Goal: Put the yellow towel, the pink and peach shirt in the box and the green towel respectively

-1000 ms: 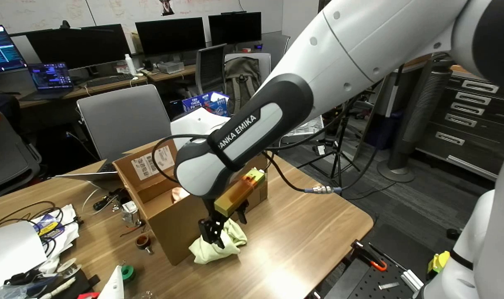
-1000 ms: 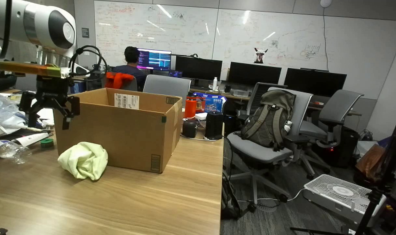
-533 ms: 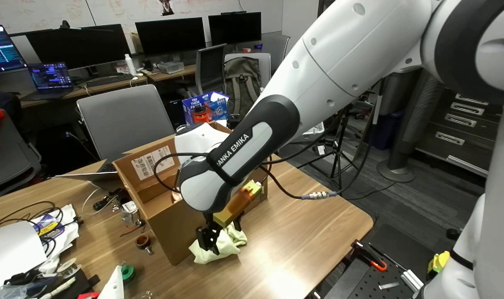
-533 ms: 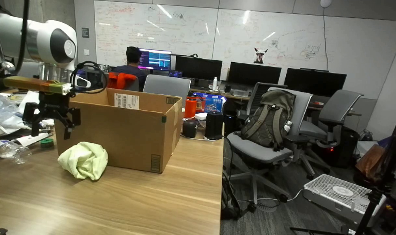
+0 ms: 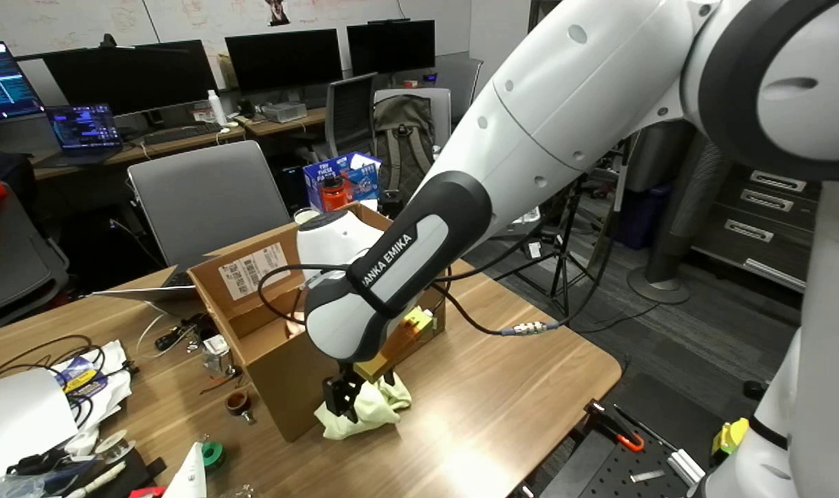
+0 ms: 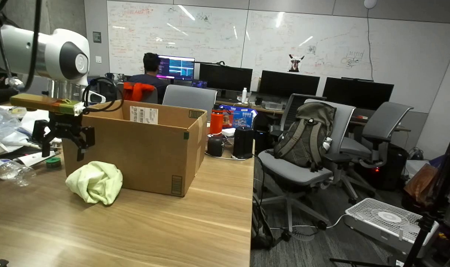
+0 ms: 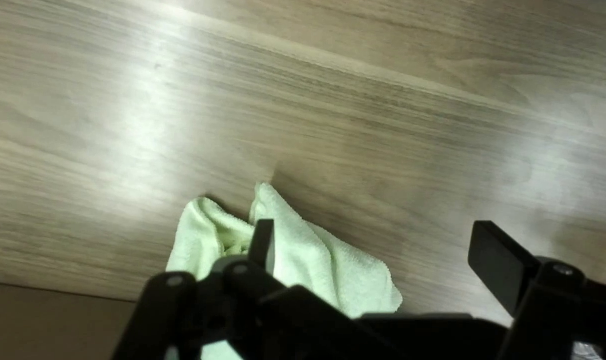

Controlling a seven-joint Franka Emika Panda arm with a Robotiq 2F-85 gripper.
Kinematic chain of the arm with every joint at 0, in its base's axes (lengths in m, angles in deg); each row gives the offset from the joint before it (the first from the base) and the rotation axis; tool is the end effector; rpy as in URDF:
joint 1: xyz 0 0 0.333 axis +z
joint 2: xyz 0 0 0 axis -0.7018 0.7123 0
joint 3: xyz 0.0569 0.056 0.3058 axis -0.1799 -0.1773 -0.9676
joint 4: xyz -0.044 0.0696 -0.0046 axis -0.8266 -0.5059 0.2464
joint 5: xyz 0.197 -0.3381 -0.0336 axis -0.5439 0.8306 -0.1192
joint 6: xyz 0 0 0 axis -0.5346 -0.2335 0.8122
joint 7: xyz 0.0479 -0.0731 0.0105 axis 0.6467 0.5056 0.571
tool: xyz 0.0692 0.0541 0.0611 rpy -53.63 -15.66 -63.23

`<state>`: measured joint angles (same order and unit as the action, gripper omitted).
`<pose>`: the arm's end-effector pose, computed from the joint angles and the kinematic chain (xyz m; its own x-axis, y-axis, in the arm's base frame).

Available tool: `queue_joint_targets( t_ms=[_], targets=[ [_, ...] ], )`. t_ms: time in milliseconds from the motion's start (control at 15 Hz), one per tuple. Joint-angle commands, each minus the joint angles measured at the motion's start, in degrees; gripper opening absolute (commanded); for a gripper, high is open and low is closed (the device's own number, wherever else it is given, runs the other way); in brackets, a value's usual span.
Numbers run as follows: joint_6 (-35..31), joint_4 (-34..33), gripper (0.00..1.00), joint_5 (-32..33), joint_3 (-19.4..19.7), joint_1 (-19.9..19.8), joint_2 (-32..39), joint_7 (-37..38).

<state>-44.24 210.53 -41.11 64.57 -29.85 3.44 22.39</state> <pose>0.4868 0.2536 0.2399 0.9540 0.2614 -0.1469 0.2574 -0.9652 -0.0461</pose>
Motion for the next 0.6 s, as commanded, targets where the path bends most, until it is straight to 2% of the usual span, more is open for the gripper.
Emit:
queue_joint_targets(
  t_ms=[0, 533],
  targets=[
    [-3.46, 0.95, 1.0, 0.04, 0.72, 0.43, 0.32, -0.05],
    [-7.87, 1.76, 1.0, 0.5, 1.5, 0.82, 2.06, 0.65]
  ],
)
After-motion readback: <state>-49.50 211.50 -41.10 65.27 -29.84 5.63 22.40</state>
